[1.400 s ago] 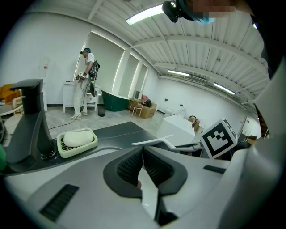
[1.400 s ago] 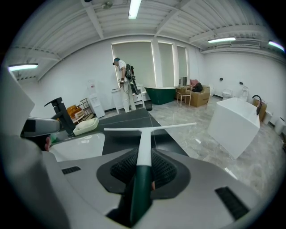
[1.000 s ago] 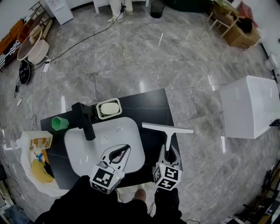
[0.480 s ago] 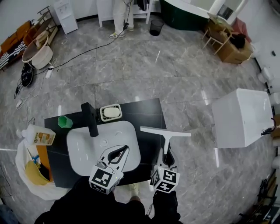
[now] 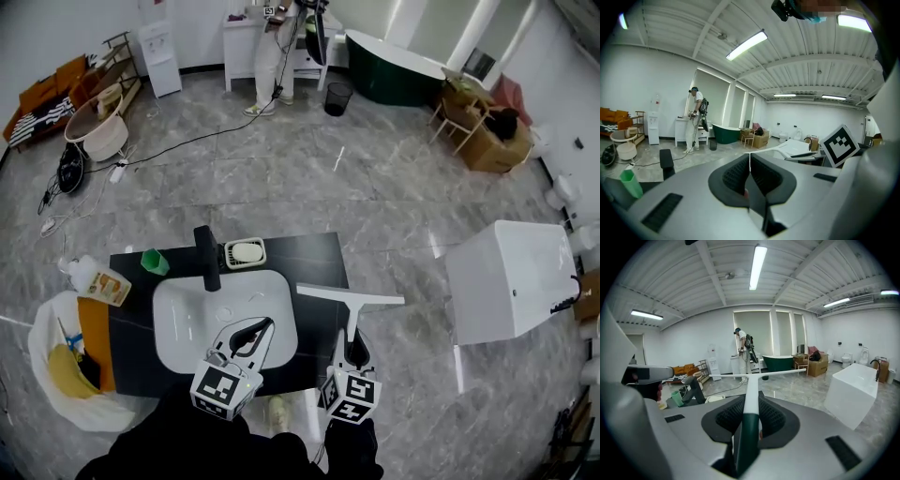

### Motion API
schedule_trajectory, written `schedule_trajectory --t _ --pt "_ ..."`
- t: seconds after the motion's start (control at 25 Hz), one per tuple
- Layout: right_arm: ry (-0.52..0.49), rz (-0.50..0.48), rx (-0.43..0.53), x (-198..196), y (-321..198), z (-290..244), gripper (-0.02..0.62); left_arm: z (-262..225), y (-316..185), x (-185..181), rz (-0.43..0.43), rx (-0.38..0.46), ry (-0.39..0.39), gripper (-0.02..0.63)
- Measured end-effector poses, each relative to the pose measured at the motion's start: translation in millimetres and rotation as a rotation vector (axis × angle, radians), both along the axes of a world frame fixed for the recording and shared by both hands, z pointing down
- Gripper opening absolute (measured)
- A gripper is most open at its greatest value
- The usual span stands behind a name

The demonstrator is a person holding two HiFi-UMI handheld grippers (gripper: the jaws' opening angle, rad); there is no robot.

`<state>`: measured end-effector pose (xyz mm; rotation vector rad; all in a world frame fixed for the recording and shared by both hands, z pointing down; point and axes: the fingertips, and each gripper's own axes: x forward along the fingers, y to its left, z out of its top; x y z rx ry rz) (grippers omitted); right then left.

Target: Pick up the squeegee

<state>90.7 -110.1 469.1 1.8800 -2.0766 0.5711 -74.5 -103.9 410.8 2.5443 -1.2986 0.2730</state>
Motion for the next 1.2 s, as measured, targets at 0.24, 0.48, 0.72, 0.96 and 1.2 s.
schedule_trajectory --t 0.24,0.48,0.72,0.96,1.2 --pt "-0.007 -0.046 0.048 -7 20 -25 0.106 -21 25 -9 -0.054 0.04 -0.009 0.028" --pt "-0.025 -0.096 0.081 -18 41 -47 0.105 -44 53 -18 -0.109 0.076 -0.014 0.028" --pt "-0.033 -0.159 0.115 -35 59 -60 0.106 -52 81 -33 -0.174 0.102 -0.012 0.028" --pt "-0.033 -0.22 0.142 -48 74 -73 0.105 -63 103 -44 -0.236 0.126 -0.014 0.028" --pt "-0.027 -0.287 0.173 -68 90 -81 0.104 -67 129 -61 -0.304 0.152 -0.013 0.028"
